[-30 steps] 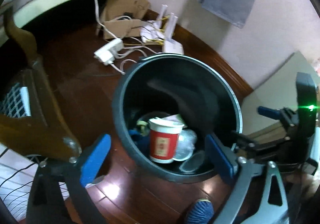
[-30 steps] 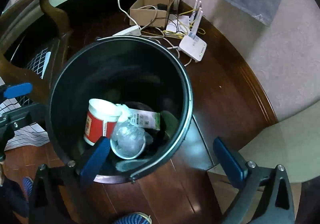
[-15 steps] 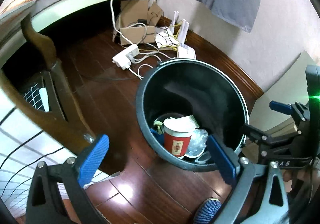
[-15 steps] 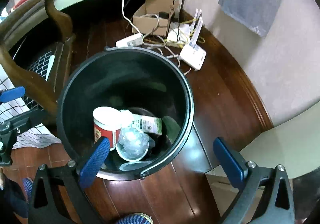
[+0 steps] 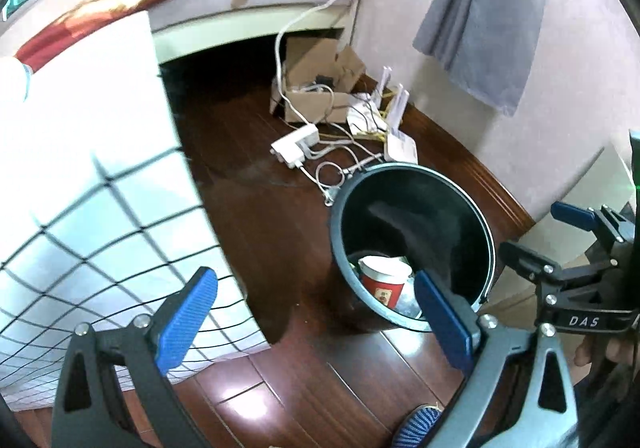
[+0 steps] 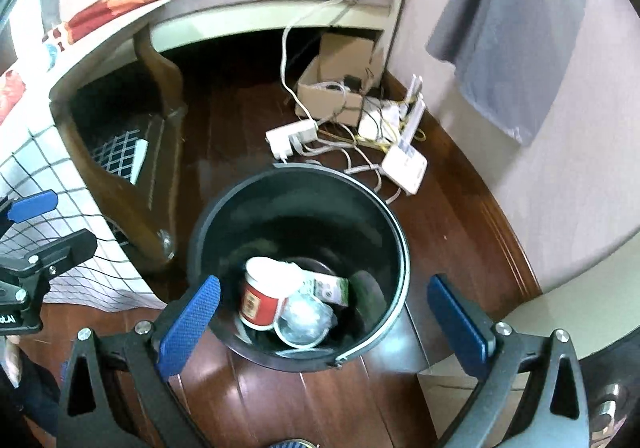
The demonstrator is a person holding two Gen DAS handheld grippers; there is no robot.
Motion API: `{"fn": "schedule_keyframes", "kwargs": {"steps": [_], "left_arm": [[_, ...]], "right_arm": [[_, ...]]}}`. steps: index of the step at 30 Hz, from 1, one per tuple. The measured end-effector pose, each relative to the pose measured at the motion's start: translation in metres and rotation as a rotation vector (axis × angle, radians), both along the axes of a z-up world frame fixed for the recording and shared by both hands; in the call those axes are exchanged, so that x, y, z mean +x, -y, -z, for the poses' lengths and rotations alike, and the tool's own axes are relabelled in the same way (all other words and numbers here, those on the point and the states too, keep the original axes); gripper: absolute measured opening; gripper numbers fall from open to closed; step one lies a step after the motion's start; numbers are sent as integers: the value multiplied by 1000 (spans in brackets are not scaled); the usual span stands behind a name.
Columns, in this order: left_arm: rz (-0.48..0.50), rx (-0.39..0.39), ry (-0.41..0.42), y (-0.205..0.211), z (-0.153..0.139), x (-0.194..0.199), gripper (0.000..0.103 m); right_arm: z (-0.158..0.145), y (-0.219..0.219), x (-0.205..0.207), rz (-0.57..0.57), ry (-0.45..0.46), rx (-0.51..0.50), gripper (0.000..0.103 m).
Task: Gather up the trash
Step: 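Move both tools back toward the table of trash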
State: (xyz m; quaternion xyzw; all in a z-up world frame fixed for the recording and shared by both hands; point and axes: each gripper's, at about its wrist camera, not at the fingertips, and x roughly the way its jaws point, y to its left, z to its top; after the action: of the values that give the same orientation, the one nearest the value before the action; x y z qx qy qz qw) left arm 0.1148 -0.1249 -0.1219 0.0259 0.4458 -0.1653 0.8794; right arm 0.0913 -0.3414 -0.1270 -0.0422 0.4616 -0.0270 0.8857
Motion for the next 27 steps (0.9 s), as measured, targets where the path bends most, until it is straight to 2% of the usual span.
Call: {"fn": "schedule_keyframes", "kwargs": {"steps": [5, 14, 22, 27], "left_arm": [[-32, -14, 29, -19, -15, -11, 99], [-118, -34, 78, -63, -35, -33, 99], [-215, -59, 172, -111, -60, -51, 99], [-314, -95, 222, -155, -71, -58, 99]], "right_arm": [[-20, -21, 1, -29, 40, -1, 103], [-38, -49, 0, -53, 74, 29, 103], [-66, -95, 7, -121, 173, 45, 103], [-82, -135, 14, -191, 237, 62, 103]]}}
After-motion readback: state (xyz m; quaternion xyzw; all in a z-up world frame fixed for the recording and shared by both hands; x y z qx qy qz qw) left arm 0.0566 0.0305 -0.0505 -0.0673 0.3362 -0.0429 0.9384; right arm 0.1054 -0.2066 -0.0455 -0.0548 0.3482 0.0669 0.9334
